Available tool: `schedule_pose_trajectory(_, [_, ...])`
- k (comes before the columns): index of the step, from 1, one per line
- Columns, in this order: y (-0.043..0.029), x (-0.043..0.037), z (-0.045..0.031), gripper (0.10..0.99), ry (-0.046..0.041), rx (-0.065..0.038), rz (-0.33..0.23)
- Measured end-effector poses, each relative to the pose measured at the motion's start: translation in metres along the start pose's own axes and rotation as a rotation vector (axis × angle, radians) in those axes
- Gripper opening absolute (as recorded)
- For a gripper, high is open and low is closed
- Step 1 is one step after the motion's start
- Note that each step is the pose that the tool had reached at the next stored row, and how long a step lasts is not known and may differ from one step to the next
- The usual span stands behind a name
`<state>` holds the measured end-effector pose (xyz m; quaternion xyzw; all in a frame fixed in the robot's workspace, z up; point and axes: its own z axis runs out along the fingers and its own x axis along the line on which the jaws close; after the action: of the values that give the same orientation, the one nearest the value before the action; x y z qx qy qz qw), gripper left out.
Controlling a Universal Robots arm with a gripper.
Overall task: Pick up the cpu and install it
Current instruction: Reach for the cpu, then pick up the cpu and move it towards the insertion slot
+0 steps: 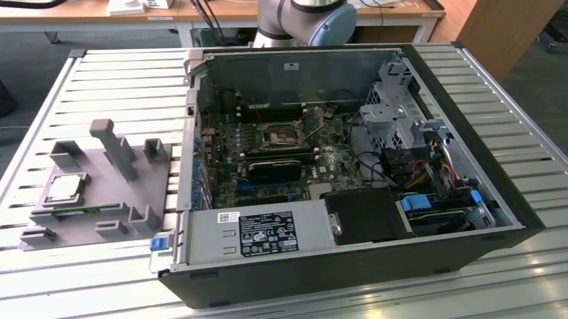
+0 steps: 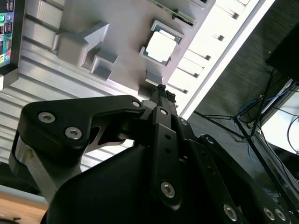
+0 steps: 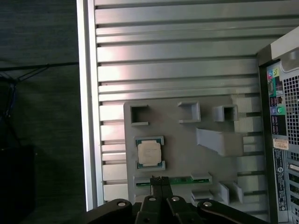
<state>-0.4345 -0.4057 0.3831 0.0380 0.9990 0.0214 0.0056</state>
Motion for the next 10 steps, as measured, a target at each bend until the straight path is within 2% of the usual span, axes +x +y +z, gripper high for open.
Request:
schedule_pose_trajectory(4, [-0.0004, 0.0045, 0.0002, 0.106, 0.0023, 0.0, 0.0])
schedule_pose_trajectory(10, [-0.0007, 0.0054, 0.0022, 0.106, 0.0076, 0.001, 0.0])
